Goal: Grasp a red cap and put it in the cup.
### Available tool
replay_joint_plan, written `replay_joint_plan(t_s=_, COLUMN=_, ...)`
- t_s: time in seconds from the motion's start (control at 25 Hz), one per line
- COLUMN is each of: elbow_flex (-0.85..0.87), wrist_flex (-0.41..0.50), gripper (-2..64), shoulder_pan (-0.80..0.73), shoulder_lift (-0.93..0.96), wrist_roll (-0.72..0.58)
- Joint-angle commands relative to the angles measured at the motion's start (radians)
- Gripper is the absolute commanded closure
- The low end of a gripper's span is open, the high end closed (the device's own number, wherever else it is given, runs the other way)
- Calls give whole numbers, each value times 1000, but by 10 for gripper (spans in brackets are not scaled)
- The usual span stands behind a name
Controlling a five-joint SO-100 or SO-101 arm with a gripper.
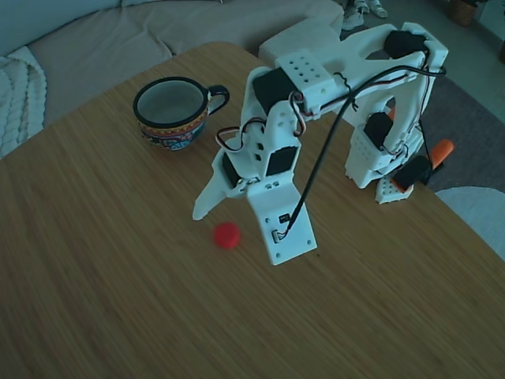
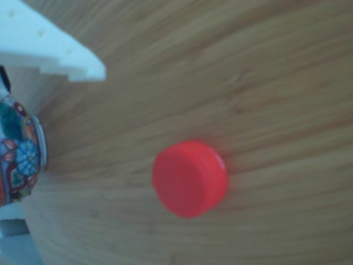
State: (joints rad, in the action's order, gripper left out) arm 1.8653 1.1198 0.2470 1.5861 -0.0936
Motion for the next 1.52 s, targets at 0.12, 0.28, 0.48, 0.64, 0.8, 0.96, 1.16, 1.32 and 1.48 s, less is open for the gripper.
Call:
replay_joint_plan(t_s=0.12, elbow_flex=18, wrist_flex=-6, gripper=109, shoulder_pan=-20, shoulder_lift=11, wrist_roll=2)
replay_joint_plan(t_s=0.28, elbow_flex=8, wrist_flex=-6, gripper=109, shoulder_pan=-78, shoulder_lift=9, wrist_roll=12)
replay_joint_plan(t_s=0.48, elbow_flex=-35, wrist_flex=9, gripper=110, shoulder_pan=-118, shoulder_lift=2, wrist_roll=23)
replay_joint_plan(t_s=0.64, elbow_flex=-130, wrist_flex=52, gripper=110, shoulder_pan=-118, shoulder_lift=-97, wrist_roll=32)
replay_joint_plan(t_s=0.8, elbow_flex=-201, wrist_flex=67, gripper=110, shoulder_pan=-118, shoulder_lift=-172, wrist_roll=34)
replay_joint_plan(t_s=0.96, elbow_flex=-265, wrist_flex=86, gripper=110, shoulder_pan=-115, shoulder_lift=-215, wrist_roll=34)
replay_joint_plan(t_s=1.16, elbow_flex=-341, wrist_flex=118, gripper=110, shoulder_pan=-106, shoulder_lift=-265, wrist_roll=34)
replay_joint_plan(t_s=1.32, elbow_flex=-359, wrist_flex=117, gripper=110, shoulder_pan=-74, shoulder_lift=-314, wrist_roll=34)
replay_joint_plan(t_s=1.48, elbow_flex=-344, wrist_flex=109, gripper=110, shoulder_pan=-48, shoulder_lift=-328, wrist_roll=28)
